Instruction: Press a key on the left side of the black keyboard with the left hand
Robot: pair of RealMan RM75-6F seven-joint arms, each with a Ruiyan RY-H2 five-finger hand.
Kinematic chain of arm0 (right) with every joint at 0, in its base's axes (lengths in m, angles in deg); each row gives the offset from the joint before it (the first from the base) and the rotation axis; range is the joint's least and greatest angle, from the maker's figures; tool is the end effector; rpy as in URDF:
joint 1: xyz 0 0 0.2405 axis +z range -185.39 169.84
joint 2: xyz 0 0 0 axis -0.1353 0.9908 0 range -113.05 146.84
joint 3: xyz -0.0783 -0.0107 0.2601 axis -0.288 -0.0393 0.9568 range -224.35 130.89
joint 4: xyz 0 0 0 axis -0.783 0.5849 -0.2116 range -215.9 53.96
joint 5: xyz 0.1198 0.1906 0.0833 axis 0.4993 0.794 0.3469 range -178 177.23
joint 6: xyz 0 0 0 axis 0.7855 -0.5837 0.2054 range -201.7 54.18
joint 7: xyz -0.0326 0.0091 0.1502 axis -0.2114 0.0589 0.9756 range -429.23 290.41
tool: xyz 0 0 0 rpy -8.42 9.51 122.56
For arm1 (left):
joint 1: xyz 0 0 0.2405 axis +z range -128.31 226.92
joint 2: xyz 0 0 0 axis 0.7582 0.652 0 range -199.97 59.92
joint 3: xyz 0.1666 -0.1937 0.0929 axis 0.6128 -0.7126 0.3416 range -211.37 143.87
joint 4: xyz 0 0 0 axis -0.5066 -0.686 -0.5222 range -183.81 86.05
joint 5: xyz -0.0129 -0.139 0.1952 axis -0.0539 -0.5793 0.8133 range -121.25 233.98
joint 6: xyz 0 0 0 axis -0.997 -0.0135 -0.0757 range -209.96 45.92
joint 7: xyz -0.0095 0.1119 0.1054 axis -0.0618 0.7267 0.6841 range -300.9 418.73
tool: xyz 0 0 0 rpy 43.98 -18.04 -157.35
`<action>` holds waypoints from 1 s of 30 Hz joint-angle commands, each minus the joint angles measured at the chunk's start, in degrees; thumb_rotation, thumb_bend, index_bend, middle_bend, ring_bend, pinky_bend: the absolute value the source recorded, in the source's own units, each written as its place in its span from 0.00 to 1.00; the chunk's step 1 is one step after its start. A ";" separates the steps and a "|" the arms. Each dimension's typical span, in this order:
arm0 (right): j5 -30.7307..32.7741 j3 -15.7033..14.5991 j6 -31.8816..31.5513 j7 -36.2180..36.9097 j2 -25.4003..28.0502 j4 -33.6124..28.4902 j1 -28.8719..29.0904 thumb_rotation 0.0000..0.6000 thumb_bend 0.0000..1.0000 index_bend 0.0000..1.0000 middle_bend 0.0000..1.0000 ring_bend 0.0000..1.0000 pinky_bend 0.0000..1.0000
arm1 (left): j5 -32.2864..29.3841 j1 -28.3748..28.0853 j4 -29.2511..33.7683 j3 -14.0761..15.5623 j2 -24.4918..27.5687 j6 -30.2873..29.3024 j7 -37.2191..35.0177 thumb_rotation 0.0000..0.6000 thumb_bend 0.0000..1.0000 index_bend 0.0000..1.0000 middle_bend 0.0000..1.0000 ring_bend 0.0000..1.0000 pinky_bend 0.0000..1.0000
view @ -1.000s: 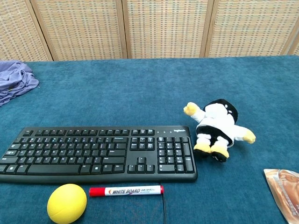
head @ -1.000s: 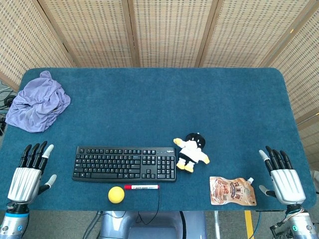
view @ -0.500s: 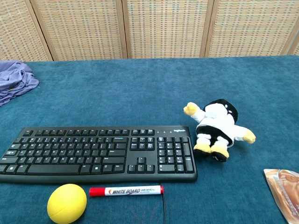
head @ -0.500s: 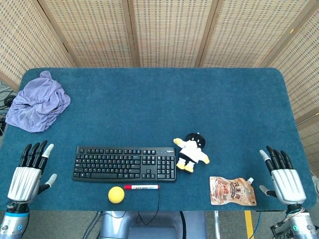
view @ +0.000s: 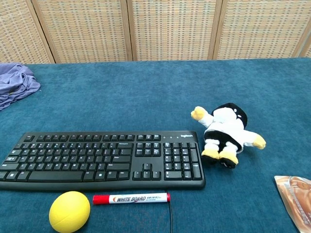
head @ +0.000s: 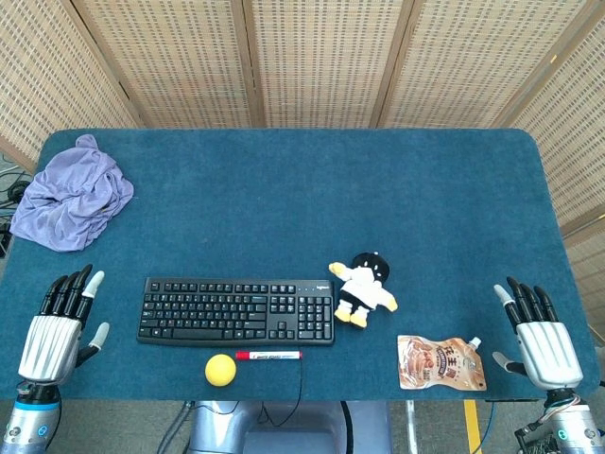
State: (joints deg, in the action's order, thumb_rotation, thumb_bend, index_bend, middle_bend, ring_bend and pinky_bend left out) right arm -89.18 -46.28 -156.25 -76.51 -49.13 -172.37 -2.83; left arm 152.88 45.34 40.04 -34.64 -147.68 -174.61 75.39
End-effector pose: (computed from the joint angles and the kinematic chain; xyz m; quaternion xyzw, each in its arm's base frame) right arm -0.3361 -0.1843 0.1130 0.6469 -0.3666 0.3410 0.5752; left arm -0.2906 0.1770 0.0702 -0.6330 -0.2883 -0.4182 0.5843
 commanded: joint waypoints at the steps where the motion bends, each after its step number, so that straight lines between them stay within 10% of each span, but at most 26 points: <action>1: -0.04 -0.05 0.09 0.04 0.01 -0.01 0.02 1.00 0.00 0.00 0.00 0.00 0.00 | -0.02 -0.75 2.21 -0.09 0.77 1.25 0.36 1.00 0.53 0.00 0.43 0.44 0.29; 10: -0.21 -0.05 0.06 0.64 0.19 -0.09 0.06 1.00 0.00 0.00 0.00 0.00 0.00 | -2.50 -5.03 15.63 2.01 9.25 13.23 5.43 1.00 0.96 0.00 0.65 0.64 0.43; 30: -0.31 0.07 -0.09 2.17 0.48 0.04 0.07 1.00 0.00 0.00 0.00 0.00 0.00 | -35.65 -19.87 35.78 3.51 19.70 38.86 27.17 1.00 1.00 0.00 0.65 0.64 0.45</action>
State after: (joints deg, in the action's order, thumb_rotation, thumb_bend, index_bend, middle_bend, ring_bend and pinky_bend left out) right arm -89.48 -46.21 -156.33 -74.36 -48.67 -172.34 -2.75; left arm 123.14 28.65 73.97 -31.78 -128.62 -138.45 98.68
